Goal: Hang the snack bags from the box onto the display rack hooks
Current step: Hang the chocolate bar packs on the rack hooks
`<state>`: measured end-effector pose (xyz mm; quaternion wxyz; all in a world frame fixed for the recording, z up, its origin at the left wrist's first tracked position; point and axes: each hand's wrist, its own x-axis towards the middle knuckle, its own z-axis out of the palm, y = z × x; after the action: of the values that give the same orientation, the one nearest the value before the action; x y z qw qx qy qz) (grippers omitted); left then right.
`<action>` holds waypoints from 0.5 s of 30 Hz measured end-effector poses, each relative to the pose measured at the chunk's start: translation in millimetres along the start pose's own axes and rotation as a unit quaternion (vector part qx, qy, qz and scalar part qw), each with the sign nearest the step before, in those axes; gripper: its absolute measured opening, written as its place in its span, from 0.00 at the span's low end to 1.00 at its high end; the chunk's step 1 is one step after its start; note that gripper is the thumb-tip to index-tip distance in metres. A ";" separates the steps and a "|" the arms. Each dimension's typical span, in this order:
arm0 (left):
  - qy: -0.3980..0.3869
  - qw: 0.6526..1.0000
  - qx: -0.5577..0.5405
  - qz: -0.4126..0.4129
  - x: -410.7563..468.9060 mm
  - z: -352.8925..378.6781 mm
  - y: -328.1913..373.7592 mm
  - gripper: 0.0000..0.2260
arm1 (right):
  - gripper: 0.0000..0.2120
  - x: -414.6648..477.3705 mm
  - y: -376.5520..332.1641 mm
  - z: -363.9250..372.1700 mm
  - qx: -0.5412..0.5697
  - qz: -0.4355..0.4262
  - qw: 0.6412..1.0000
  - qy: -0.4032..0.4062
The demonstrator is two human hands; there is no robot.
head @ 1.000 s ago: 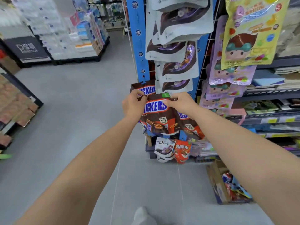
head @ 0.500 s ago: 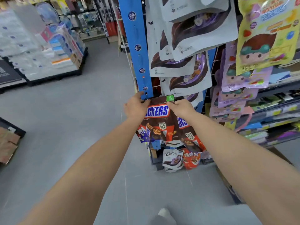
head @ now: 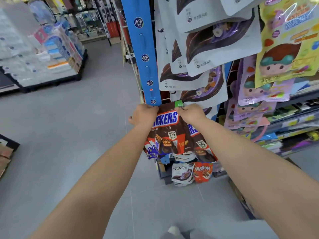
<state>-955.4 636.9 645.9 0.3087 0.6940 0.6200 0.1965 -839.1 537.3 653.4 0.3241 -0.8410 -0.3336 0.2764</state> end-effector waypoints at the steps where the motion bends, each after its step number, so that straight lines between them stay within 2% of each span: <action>1: -0.007 1.000 -0.007 -0.022 1.6 -0.6 1.7 0.10 | 0.25 1.8 -1.3 -0.5 -0.004 0.003 1.000 -0.003; 3: -0.004 0.999 -0.010 -0.048 1.7 0.7 2.8 0.10 | 0.24 5.6 -3.2 0.3 -0.010 0.011 1.000 -0.011; 7: 0.045 0.998 0.020 -0.049 -11.0 12.1 5.1 0.13 | 0.19 11.2 -7.6 7.1 -0.045 0.027 0.998 -0.026; 11: 0.105 0.993 0.045 0.036 -20.5 21.0 -3.2 0.09 | 0.18 13.3 -8.6 11.0 -0.073 0.026 0.996 -0.038; 13: 0.101 0.991 0.033 0.087 -19.8 20.2 -13.8 0.11 | 0.19 13.4 -6.6 12.8 -0.104 0.025 0.993 -0.045; 15: 0.089 0.980 0.078 0.160 -14.5 16.3 -26.8 0.15 | 0.20 14.4 -4.1 14.5 -0.108 0.023 0.993 -0.048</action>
<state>-966.7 620.8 617.6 0.1620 0.7860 0.5395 0.2549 -841.5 555.6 643.6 0.2088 -0.8642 -0.3572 0.2864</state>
